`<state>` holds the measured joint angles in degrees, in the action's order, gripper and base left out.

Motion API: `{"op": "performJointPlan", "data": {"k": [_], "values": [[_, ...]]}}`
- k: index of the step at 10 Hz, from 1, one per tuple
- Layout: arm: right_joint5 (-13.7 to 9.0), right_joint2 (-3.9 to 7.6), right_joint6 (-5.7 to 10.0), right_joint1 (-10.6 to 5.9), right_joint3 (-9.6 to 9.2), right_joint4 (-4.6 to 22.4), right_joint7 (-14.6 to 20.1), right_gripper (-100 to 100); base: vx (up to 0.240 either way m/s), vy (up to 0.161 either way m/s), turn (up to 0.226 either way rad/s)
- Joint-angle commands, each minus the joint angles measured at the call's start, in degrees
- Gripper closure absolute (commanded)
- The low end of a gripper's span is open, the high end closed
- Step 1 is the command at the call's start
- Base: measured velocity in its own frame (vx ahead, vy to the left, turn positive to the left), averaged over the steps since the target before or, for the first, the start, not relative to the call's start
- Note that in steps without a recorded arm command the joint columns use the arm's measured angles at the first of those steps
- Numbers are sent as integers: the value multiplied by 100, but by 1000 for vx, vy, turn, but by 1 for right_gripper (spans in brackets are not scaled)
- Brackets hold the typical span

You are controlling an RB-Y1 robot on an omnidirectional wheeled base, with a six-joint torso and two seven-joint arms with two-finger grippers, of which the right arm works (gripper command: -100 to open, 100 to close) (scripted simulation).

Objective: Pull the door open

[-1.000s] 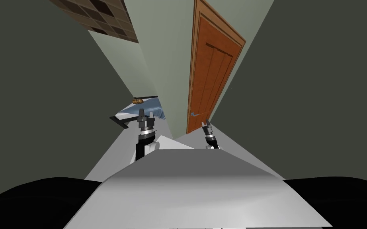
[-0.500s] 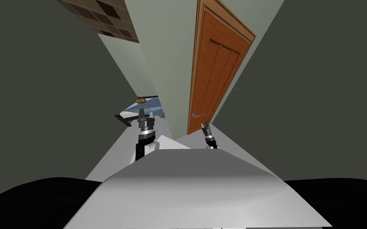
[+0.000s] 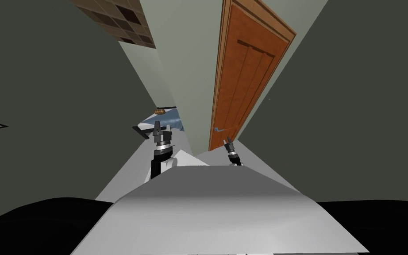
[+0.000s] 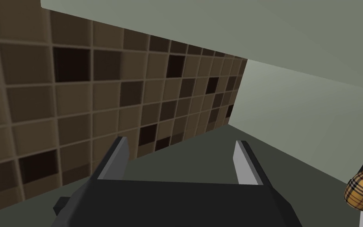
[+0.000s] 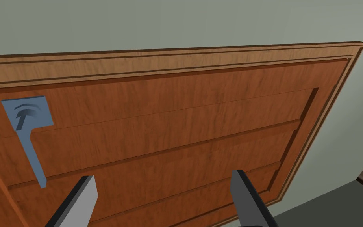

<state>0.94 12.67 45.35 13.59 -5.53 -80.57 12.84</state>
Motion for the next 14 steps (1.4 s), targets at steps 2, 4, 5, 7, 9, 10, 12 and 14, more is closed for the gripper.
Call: {"op": "performJointPlan", "data": {"k": [2,4,5,7,9,10,12,14], "values": [[-25,60,66,-79,-11,323,43,-100,40,-39,86],[-67,156,162,-229,-31,734,113,-100,52,-43,135],[-67,156,162,-229,-31,827,113,-100,47,-52,56],[-88,203,210,-302,-40,1075,148,-100,43,-44,77],[-127,293,300,-443,-59,1485,214,-100,52,-53,134],[-127,293,300,-443,-59,1549,214,-100,43,-56,47],[-147,337,345,-513,-68,1783,247,-100,35,-42,71],[-182,418,427,-640,-84,2171,307,-100,50,-42,105]]}}
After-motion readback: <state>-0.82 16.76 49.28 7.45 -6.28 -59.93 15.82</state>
